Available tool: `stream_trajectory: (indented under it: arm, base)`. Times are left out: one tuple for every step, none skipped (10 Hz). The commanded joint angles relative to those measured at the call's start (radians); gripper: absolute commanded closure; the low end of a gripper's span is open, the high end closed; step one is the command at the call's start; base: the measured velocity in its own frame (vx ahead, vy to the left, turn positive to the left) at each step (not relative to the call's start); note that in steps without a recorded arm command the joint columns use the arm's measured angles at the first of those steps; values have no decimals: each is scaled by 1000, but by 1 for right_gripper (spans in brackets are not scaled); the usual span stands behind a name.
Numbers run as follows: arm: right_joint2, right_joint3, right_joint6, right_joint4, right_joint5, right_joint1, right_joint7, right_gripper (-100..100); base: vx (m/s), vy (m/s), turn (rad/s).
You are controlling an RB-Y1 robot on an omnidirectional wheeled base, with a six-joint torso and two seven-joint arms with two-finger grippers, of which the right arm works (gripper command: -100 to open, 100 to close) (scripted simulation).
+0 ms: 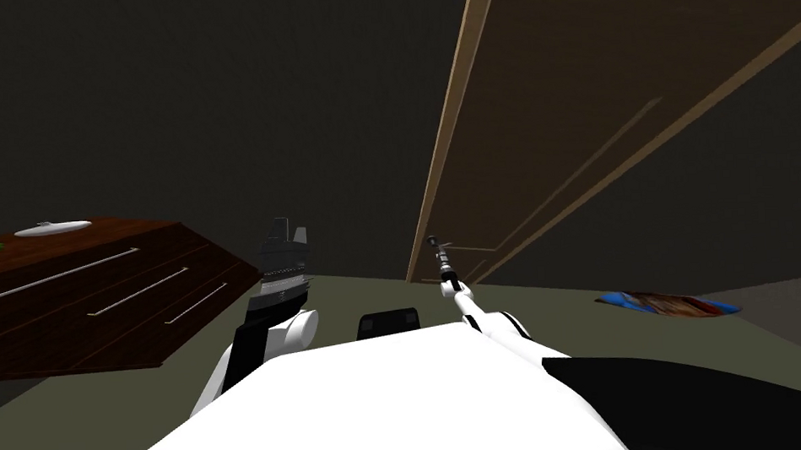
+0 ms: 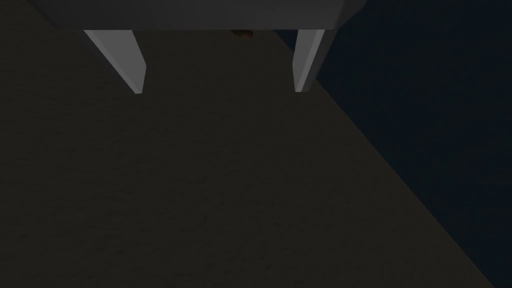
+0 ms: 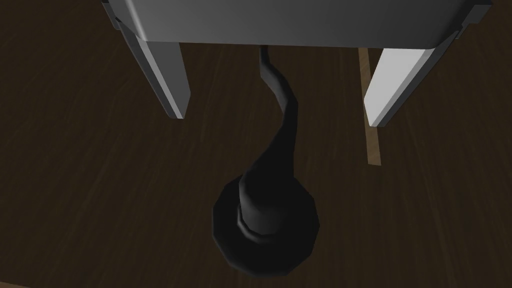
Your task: Pull the door open
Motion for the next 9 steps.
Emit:
stream_trajectory:
  arm:
    - [-35,-9,-13,4,-8,21,-30,-100]
    - [-55,-15,-24,12,-14,32,-46,-100]
    - [-71,-20,-33,18,-18,41,-58,-100]
    - [-82,-24,-38,22,-21,47,-67,-100]
    - [-75,-20,-47,44,-19,31,-62,-100]
    - [-75,-20,-47,44,-19,31,-62,100]
    - [-75,-20,-47,44,-19,31,-62,100]
    - [-75,-20,-47,44,-19,31,-62,100]
    - [-75,-20,-47,44,-19,31,-62,100]
  base:
    - [152,52,141]
    - [169,11,169]
    - [196,2,211]
    - [193,-16,99]
    - [80,-14,9]
    - [-10,2,-5]
    - [-28,3,-7]
    - [-25,2,6]
    - [-17,1,3]
